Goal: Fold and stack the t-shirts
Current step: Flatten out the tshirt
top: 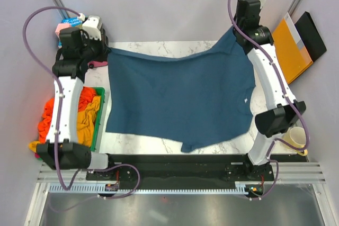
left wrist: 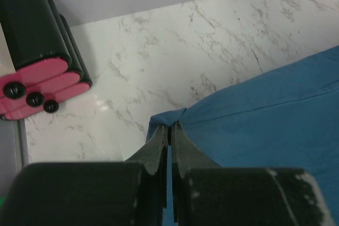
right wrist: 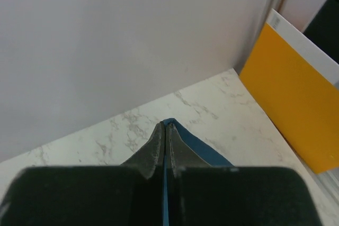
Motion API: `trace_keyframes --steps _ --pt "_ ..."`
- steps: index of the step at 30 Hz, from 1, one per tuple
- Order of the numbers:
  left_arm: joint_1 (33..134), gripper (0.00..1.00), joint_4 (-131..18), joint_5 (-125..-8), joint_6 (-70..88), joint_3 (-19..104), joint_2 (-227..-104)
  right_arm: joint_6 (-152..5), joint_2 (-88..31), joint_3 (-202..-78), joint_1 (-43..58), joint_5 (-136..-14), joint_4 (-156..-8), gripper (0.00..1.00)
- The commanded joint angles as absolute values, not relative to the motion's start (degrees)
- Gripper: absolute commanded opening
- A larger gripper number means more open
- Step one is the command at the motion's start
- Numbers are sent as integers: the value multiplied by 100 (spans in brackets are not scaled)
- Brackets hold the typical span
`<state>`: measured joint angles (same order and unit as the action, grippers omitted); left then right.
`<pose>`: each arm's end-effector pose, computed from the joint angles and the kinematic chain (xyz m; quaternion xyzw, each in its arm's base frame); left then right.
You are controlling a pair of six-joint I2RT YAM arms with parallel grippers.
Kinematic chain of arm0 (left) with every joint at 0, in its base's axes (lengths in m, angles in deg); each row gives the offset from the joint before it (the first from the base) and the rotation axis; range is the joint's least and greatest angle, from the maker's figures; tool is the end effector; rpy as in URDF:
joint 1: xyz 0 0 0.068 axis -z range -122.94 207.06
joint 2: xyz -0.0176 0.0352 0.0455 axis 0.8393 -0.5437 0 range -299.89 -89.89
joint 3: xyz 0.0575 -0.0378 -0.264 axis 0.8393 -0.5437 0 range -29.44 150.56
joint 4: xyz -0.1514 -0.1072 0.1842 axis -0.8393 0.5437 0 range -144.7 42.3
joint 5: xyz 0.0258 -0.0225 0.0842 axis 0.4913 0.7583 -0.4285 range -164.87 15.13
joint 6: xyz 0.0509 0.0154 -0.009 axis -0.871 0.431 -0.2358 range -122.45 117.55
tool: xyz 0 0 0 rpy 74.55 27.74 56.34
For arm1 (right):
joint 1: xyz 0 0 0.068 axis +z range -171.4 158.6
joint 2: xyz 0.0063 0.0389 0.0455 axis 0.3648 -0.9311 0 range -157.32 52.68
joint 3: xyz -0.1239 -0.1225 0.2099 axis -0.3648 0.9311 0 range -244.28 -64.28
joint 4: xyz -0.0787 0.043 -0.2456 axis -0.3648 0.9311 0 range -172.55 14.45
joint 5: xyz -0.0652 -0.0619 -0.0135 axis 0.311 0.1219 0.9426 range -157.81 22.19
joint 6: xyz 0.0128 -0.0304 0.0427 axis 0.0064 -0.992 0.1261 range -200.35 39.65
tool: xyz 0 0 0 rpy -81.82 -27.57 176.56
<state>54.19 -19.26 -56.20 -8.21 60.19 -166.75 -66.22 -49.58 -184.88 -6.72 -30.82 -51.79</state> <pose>0.2851 0.0029 0.4416 0.1105 0.8188 -0.0935 0.5556 0.3826 0.0780 0.4835 0.1953 0.7401 -0.0917 0.6369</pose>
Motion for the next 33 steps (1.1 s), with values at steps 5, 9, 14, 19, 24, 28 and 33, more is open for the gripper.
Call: trace_keyframes --steps 5,9,14,19,24,28,33 --pt "5425 2 -2500 -5861 -447 8506 -17698 -6558 -5192 -20429 -532 -3713 -5952 0" --pt "5425 2 -2209 -5844 -350 9378 -17594 -7006 -4412 -20202 -119 -3407 -6058 0" --pt "5416 2 -2192 -5677 -298 8852 -16227 -7788 -3215 -19463 689 -2686 -6093 0" --pt "5416 2 -1938 -5607 -105 8781 -15204 -7991 -2309 -19822 962 -2527 -5952 0" --pt "5407 2 -1482 -5598 -113 8912 -14554 -8184 -1808 -19875 963 -2457 -5970 0" --pt "5416 2 -1085 -5721 -297 9089 -14438 -8255 -1763 -19736 963 -2387 -6058 0" --pt "5416 2 -1075 -5747 -543 8387 -14394 -8229 -1974 -19200 963 -2053 -6146 0"
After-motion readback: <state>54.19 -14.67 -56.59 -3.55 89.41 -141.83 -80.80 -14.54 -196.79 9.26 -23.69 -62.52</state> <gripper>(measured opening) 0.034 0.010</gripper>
